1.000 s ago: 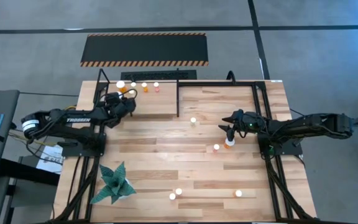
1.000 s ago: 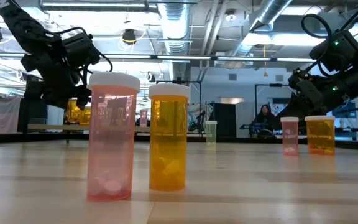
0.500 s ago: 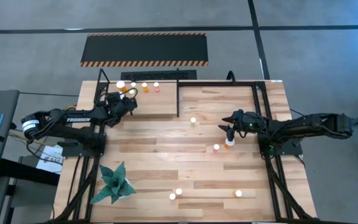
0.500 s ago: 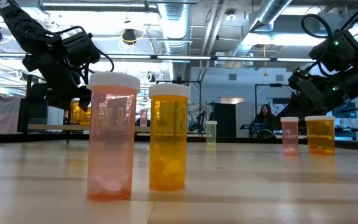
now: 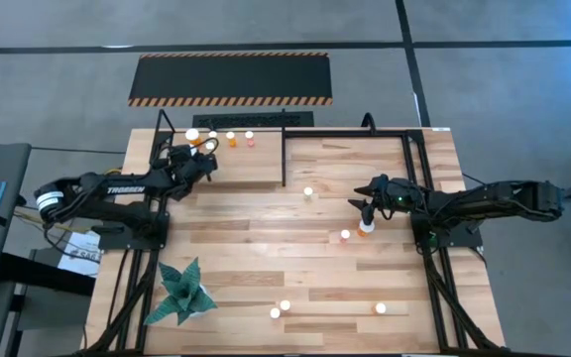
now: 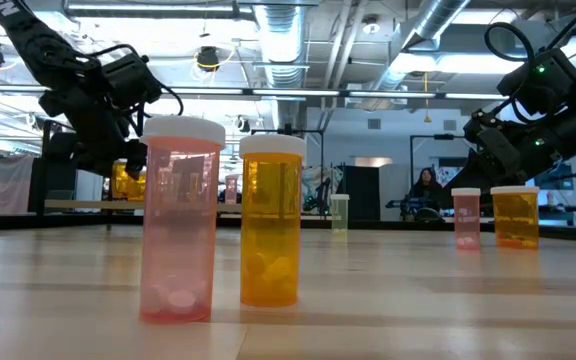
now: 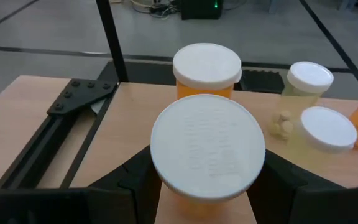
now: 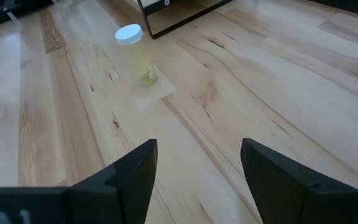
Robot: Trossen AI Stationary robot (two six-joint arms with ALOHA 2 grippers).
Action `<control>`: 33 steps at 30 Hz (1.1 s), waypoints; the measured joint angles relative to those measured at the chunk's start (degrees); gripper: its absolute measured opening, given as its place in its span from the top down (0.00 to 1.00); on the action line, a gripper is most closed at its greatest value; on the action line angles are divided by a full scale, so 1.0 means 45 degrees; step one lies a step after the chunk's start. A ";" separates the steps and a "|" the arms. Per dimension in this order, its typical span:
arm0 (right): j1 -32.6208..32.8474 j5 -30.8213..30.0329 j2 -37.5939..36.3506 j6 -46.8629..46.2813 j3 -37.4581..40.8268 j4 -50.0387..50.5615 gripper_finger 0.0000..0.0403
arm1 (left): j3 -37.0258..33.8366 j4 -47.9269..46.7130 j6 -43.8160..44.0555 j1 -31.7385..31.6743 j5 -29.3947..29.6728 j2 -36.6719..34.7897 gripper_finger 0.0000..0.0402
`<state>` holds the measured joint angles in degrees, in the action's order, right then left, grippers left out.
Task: Pick and place medicine bottles onto shelf by color
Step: Put the left big orange pill bottle aligned with the other orange pill bottle on the shelf
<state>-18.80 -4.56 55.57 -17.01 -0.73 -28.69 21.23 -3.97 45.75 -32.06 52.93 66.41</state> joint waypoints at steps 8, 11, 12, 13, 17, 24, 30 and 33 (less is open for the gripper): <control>0.0004 0.0000 0.0003 -0.0001 0.0000 0.0003 0.37 | 0.0001 0.1160 -0.0267 -0.0090 0.0213 0.1233 0.56; 0.0003 0.0000 0.0000 -0.0001 0.0000 0.0004 0.37 | 0.0011 0.1490 -0.0252 -0.0090 0.0339 0.1528 0.56; 0.0004 0.0000 0.0000 -0.0001 0.0000 0.0000 0.37 | 0.0015 0.1539 -0.0244 -0.0090 0.0367 0.1580 0.56; -0.0001 0.0000 0.0000 -0.0001 0.0000 0.0004 0.37 | 0.0015 0.1583 -0.0208 -0.0090 0.0398 0.1616 0.56; -0.0001 0.0000 0.0000 -0.0001 0.0000 0.0005 0.37 | 0.0015 0.1633 -0.0198 -0.0134 0.0459 0.1665 0.56; -0.0001 0.0000 0.0004 -0.0001 0.0000 0.0005 0.37 | 0.0015 0.1576 -0.0211 -0.0294 0.0403 0.1665 0.56; -0.0001 0.0000 0.0000 -0.0001 0.0000 0.0005 0.37 | 0.0010 0.1517 -0.0248 -0.0299 0.0455 0.1670 0.52; 0.0002 0.0000 0.0001 -0.0001 0.0000 0.0005 0.37 | 0.0001 0.1470 -0.0321 -0.0299 0.0481 0.1679 0.50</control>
<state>-18.79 -4.56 55.58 -17.02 -0.73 -28.67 21.24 2.64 44.31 -33.41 55.09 73.97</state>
